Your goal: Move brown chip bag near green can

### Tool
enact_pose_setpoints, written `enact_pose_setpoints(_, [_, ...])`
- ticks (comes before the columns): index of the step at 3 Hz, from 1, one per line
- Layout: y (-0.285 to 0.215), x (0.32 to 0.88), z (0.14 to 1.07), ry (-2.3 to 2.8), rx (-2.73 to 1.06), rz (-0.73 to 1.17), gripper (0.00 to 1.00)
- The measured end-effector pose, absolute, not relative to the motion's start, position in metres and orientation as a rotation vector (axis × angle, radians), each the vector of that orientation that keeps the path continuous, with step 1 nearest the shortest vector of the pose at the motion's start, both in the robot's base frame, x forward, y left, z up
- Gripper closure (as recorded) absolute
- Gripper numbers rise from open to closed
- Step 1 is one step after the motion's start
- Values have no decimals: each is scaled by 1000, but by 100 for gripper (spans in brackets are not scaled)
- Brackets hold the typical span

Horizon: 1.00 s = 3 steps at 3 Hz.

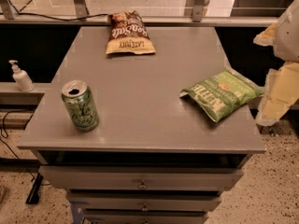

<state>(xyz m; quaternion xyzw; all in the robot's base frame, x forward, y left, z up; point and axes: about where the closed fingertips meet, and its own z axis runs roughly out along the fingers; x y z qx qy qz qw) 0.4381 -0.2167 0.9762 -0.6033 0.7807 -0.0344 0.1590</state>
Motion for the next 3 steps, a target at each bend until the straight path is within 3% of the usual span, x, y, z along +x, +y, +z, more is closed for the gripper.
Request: enact_pose_setpoints(3, [-204,461,968,2158,-1662,-48,0])
